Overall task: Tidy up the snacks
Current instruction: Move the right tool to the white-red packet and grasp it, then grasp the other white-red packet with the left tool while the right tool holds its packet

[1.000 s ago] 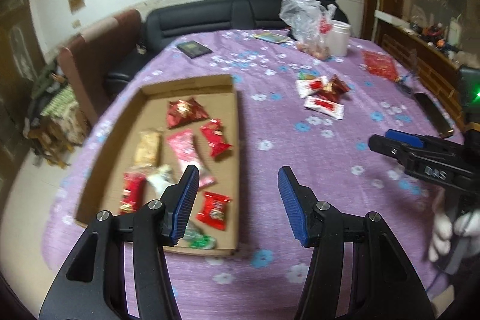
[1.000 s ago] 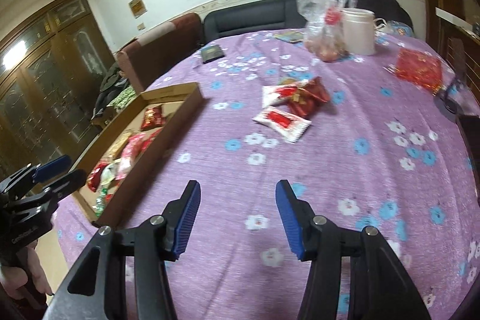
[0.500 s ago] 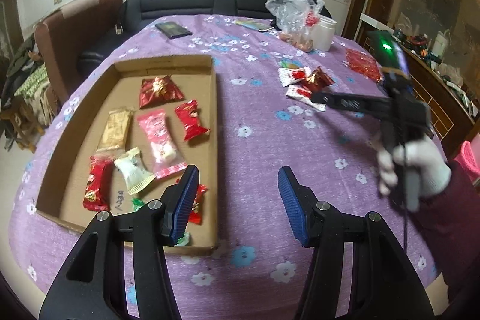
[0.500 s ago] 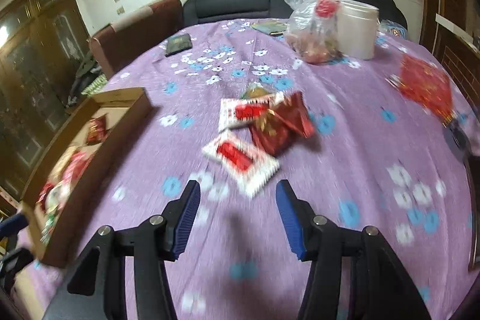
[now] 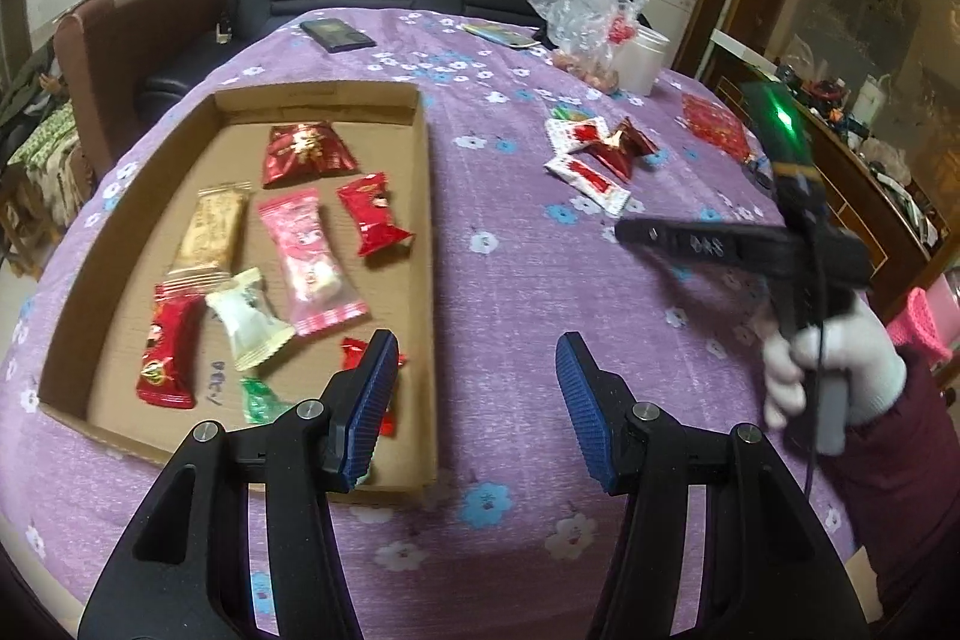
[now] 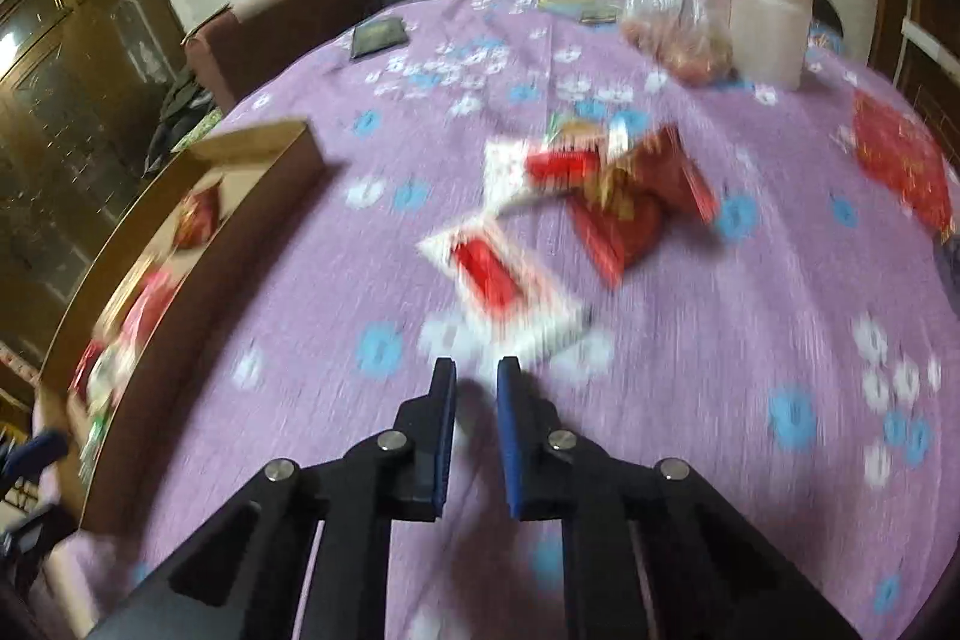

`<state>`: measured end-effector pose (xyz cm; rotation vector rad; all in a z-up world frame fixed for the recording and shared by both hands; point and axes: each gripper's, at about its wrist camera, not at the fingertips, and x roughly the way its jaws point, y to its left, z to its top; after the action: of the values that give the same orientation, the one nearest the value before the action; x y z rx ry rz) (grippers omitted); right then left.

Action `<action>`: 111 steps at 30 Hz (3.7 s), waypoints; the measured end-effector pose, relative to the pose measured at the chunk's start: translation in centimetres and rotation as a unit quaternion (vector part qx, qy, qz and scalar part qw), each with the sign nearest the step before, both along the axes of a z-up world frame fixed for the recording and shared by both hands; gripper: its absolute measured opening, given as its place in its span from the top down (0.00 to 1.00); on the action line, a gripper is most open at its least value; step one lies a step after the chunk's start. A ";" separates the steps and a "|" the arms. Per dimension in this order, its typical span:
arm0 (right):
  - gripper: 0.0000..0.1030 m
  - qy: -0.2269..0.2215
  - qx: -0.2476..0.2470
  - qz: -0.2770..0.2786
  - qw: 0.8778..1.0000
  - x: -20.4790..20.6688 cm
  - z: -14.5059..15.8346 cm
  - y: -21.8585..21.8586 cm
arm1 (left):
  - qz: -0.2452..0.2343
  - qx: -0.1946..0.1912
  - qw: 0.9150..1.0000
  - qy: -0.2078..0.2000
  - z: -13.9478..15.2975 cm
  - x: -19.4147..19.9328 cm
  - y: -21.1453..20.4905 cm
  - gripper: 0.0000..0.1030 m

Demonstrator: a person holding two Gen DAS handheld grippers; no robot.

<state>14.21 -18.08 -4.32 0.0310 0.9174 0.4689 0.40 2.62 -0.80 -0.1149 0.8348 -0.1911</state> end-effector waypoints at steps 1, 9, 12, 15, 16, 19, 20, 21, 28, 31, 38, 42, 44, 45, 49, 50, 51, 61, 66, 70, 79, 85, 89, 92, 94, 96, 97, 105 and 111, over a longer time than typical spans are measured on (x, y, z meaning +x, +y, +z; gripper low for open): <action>0.84 0.001 0.000 0.004 1.000 -0.7 0.0 -0.3 | -0.003 -0.002 1.000 0.000 0.1 0.0 -0.2 0.46; 0.30 -0.105 -0.018 0.002 0.994 -0.5 2.9 0.8 | -0.015 -0.025 0.999 0.015 -0.1 0.0 -1.3 0.46; 0.30 -0.095 -0.035 0.015 0.995 2.2 2.5 2.9 | -0.014 -0.024 0.999 0.015 0.2 -0.3 -1.1 0.46; 0.47 -0.061 -0.049 0.006 0.997 4.6 0.8 3.8 | -0.015 -0.026 0.999 0.015 0.3 -0.6 -0.7 0.46; 0.64 -0.049 -0.052 -0.002 0.997 5.1 0.3 3.7 | -0.016 -0.031 0.999 0.017 0.3 -0.6 -0.5 0.46; 0.76 -0.036 -0.024 -0.009 0.999 4.9 0.5 2.5 | -0.025 -0.062 0.997 0.032 0.2 0.0 0.2 0.46; 0.77 -0.036 -0.033 -0.012 0.999 4.5 0.4 2.2 | -0.028 -0.074 0.996 0.037 0.2 0.3 0.3 0.46; 0.77 -0.036 -0.042 -0.016 0.998 3.9 0.4 1.9 | -0.032 -0.088 0.995 0.043 0.3 0.8 0.4 0.47; 0.77 -0.034 -0.053 -0.071 0.995 -0.9 0.8 -4.3 | -0.082 -0.065 0.994 0.041 3.2 6.3 -2.9 0.47; 0.76 -0.026 -0.020 -0.090 0.995 -1.2 0.2 -7.1 | -0.104 -0.043 0.992 0.062 3.3 11.9 -6.2 0.47; 0.74 -0.010 0.077 -0.101 0.992 -0.4 -0.4 -9.2 | -0.087 -0.035 0.991 0.094 1.2 22.7 -11.4 0.47; 0.74 -0.003 0.090 -0.099 0.991 0.0 -0.3 -9.5 | -0.082 0.018 0.992 0.097 -0.8 27.4 -14.5 0.47; 0.74 0.000 0.094 -0.098 0.991 -0.1 -0.3 -9.7 | -0.081 0.060 0.989 0.104 -2.4 29.2 -15.7 0.47; 0.74 0.001 0.097 -0.099 0.990 0.0 -0.3 -9.7 | -0.082 0.072 0.988 0.113 -3.1 29.5 -16.0 0.47; 0.74 0.003 0.102 -0.098 0.990 0.0 -0.3 -9.9 | -0.112 0.098 0.982 0.115 -4.1 28.2 -16.1 0.48; 0.74 0.003 0.102 -0.098 0.990 -0.1 -0.3 -9.9 | -0.126 0.106 0.979 0.119 -4.1 26.8 -15.9 0.49; 0.74 0.003 0.101 -0.098 0.990 -0.1 -0.3 -9.8 | -0.135 0.108 0.978 0.120 -4.1 25.8 -15.7 0.54; 0.72 -0.014 0.088 -0.103 0.991 -0.6 -0.4 -9.4 | -0.132 0.002 0.980 0.150 -2.1 16.6 -9.9 0.55; 0.72 -0.015 0.094 -0.104 0.990 -0.7 -0.5 -9.6 | -0.085 -0.016 0.989 0.120 -0.4 18.1 -9.7 0.36; 0.72 -0.017 0.087 -0.103 0.991 -0.7 -0.4 -9.4 | -0.075 -0.005 0.991 0.106 -0.9 20.2 -12.3 0.36; 0.72 -0.019 0.062 -0.095 0.993 -0.6 -0.2 -8.8 | -0.079 0.107 0.988 0.075 -4.3 22.5 -16.5 0.64; 0.79 -0.030 0.036 -0.090 0.995 -0.9 0.0 -8.3 | -0.079 0.058 0.993 0.063 -3.4 20.6 -14.2 0.67; 0.81 -0.036 0.040 -0.087 0.995 -1.1 0.1 -8.3 | -0.082 0.018 0.995 0.056 -2.2 18.4 -12.0 0.87; 0.81 -0.039 0.034 -0.082 0.995 -1.2 0.0 -7.9 | -0.083 0.001 0.995 0.053 -1.4 16.7 -11.2 0.87; 0.79 -0.041 0.031 -0.079 0.995 -1.2 0.0 -7.8 | -0.075 -0.012 0.995 0.058 -1.2 15.2 -10.2 0.87; 0.76 -0.050 0.039 -0.090 0.994 -1.4 0.3 -8.0 | -0.073 -0.035 0.995 0.061 -0.9 14.1 -9.3 0.87; 0.66 -0.056 0.042 -0.093 0.993 -1.5 0.4 -8.1 | -0.068 -0.049 0.995 0.061 -0.7 13.7 -8.7 0.87; 0.66 -0.049 -0.030 -0.056 0.997 -0.1 0.0 -4.7 | -0.030 -0.090 0.992 0.085 -1.0 13.9 -6.1 0.65; 0.71 -0.048 -0.029 -0.070 0.996 -0.8 -0.2 -5.5 | -0.030 -0.105 0.990 0.085 -1.1 14.3 -5.8 0.65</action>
<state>13.41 -23.60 -4.51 0.0193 0.8273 0.3100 14.72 -3.18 -1.88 -0.3070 0.9872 -0.3297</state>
